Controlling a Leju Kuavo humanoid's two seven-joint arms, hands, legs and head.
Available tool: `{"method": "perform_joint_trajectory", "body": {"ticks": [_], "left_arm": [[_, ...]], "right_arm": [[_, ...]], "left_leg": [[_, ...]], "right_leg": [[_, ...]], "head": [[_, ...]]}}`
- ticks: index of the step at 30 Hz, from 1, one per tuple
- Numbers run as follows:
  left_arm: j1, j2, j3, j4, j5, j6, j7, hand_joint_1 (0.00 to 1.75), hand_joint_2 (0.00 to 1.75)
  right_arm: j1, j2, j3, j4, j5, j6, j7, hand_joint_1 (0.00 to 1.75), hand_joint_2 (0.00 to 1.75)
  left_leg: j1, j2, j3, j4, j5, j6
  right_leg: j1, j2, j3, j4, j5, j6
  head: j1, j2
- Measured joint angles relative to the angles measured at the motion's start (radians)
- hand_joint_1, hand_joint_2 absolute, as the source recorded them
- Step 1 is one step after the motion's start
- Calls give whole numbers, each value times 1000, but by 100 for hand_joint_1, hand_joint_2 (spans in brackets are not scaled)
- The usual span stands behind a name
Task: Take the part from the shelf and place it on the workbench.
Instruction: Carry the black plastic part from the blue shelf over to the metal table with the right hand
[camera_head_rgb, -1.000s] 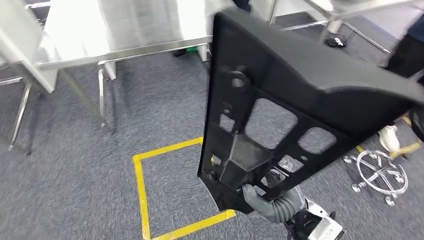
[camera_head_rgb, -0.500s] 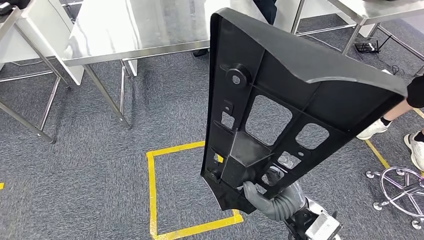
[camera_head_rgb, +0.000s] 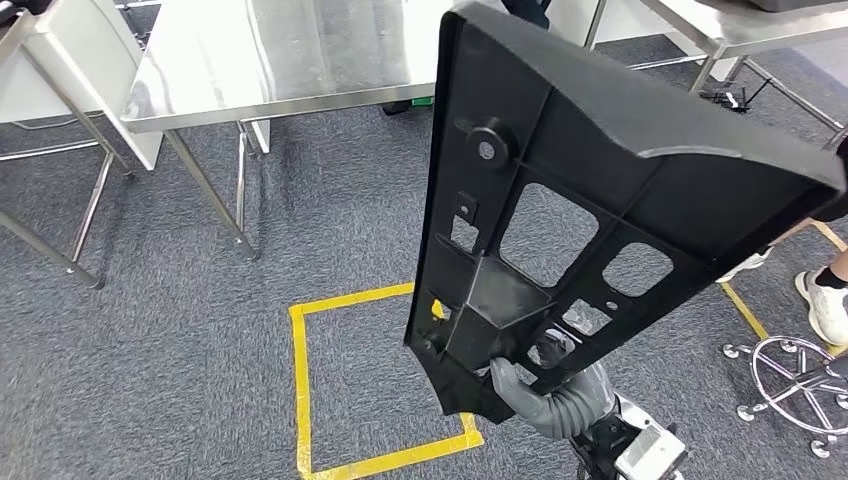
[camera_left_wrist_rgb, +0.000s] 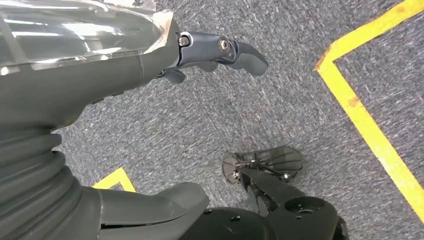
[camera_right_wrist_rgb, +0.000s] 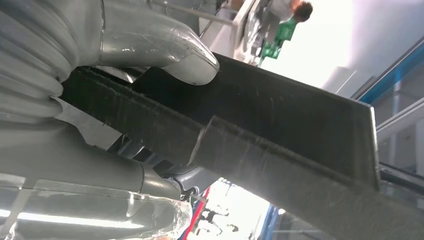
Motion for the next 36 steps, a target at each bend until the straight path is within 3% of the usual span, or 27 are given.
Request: {"method": "perform_joint_trajectory", "body": {"ticks": [2, 3, 5, 6, 7, 10, 12, 14, 16, 17, 18, 20, 21, 22, 24, 27, 28, 29, 31, 33, 34, 35, 36], "left_arm": [[0, -1, 0, 0, -1, 0, 0, 0, 175], [1, -1, 0, 1, -1, 0, 0, 0, 175], [1, -2, 0, 1, -5, 0, 0, 0, 175], [1, -2, 0, 1, -6, 1, 0, 0, 175], [0, -1, 0, 1, -8, 2, 0, 0, 175], [1, 0, 0, 1, -10, 5, 0, 0, 175], [1, -1, 0, 1, -10, 7, 0, 0, 175], [-1, -1, 0, 1, -10, 9, 0, 0, 175], [-2, -1, 0, 1, -10, 10, 0, 0, 175], [-1, -1, 0, 1, -10, 10, 0, 0, 175], [0, -1, 0, 1, -10, 10, 0, 0, 175], [1, -1, 0, 1, -10, 10, 0, 0, 175], [1, 0, 0, 1, -10, 10, 0, 0, 175], [0, 1, 0, 1, -10, 11, 0, 0, 175], [-1, 2, 0, 1, -10, 11, 1, 0, 175], [3, 2, 0, 1, -10, 11, 1, 0, 175], [3, 2, 0, 1, -10, 11, 0, 0, 175], [3, 1, 0, 1, -10, 12, 0, 0, 175], [2, 0, 0, 1, -10, 12, 0, 0, 175], [3, -2, 0, 1, -11, 13, 1, 0, 175], [4, -3, 0, 1, -12, 14, 4, 0, 175], [4, -4, 0, 1, -14, 17, 7, 0, 175], [4, -5, 0, 2, -16, 20, 11, 0, 175]], "right_arm": [[3, -1, -1, 2, 0, -3, 1, 175, 175], [4, -1, -1, 2, 0, -4, 1, 175, 175], [4, -2, -1, 3, 0, -5, 2, 175, 175], [5, -2, -1, 3, 0, -6, 2, 175, 175], [6, -2, -1, 2, 1, -7, 2, 175, 175], [11, -4, -1, 1, 2, -12, 3, 175, 175], [14, -4, -2, 0, 2, -13, 3, 175, 175], [16, -4, -2, 0, 2, -13, 3, 175, 175], [19, -4, -2, 0, 2, -14, 3, 175, 175], [20, -4, -2, 0, 2, -14, 3, 175, 175], [22, -4, -2, 0, 2, -14, 3, 175, 175], [22, -4, -2, 0, 2, -14, 3, 175, 175], [21, -4, -2, -1, 2, -15, 3, 175, 175], [22, -5, -2, -1, 2, -15, 2, 175, 175], [23, -4, -3, -2, 2, -17, 2, 175, 175], [24, -5, -5, -5, 2, -19, 2, 175, 175], [23, -5, -5, -6, 2, -19, 2, 175, 175], [22, -6, -6, -6, 2, -19, 2, 175, 175], [24, -6, -7, -6, 2, -19, 2, 175, 175], [27, -8, -7, -6, 4, -21, 1, 175, 175], [28, -10, -7, -5, 6, -22, 1, 175, 175], [28, -10, -7, -5, 8, -24, 0, 175, 175], [29, -11, -7, -4, 10, -24, -1, 175, 175]], "left_leg": [[3, 1, 1, 1, -6, -6], [6, 1, 4, 3, -10, -11], [14, -2, 8, 15, -22, -27], [15, -4, 7, 26, -32, -37], [15, -5, 5, 35, -41, -46], [15, -7, 4, 44, -56, -57], [19, 17, -9, 76, -68, -60], [17, 55, -73, 189, -107, -61], [16, 69, -169, 332, -144, -59], [15, 71, -201, 366, -139, -56], [13, 71, -215, 362, -113, -50], [5, 73, -185, 246, -18, -30], [-3, 78, -161, 187, 14, -18], [-11, 83, -138, 139, 28, -6], [-25, 91, -113, 105, 7, 7], [-24, 76, -57, 59, -9, 17], [-21, 70, -36, 48, -12, 20], [-20, 65, -19, 39, -18, 22], [-19, 55, 1, 36, -35, 23], [-19, 46, 28, 36, -58, 21], [-19, 41, 46, 36, -70, 19], [-19, 36, 64, 36, -83, 16], [-20, 31, 78, 38, -97, 12]], "right_leg": [[-9, -1, -38, 63, -10, 16], [-14, -1, -29, 40, 7, 30], [-26, 0, 33, -85, 62, 59], [-29, 3, 64, -143, 79, 63], [-29, 4, 83, -175, 86, 56], [-25, 3, 91, -177, 77, 13], [-26, -1, 101, -177, 70, -3], [-22, -9, 114, -178, 60, -19], [-16, -16, 126, -178, 46, -28], [-13, -18, 134, -178, 38, -29], [-10, -20, 144, -178, 30, -29], [-7, -23, 170, -180, 9, -27], [-5, -25, 180, -182, -1, -24], [-4, -26, 187, -187, -10, -20], [-4, -31, 199, -198, -13, -4], [-5, -32, 221, -172, 2, 21], [-5, -28, 203, -133, 1, 22], [-6, -24, 166, -75, -7, 20], [-5, -20, 68, 37, -46, 12], [-5, -18, 0, 60, -83, 12], [-5, -17, -13, 26, -73, 20], [-6, -14, -16, -29, -36, 34], [-7, -4, -16, -86, 28, 50]], "head": [[0, 0], [-1, 0], [1, 0], [3, 0], [5, 0], [3, 0], [1, 0], [0, 0], [-1, 0], [-1, 0], [-1, 0], [-1, 0], [1, 0], [2, 0], [3, 0], [1, 0], [2, 0], [5, 0], [6, 0], [7, 0], [7, 0], [7, 0], [8, 0]]}}
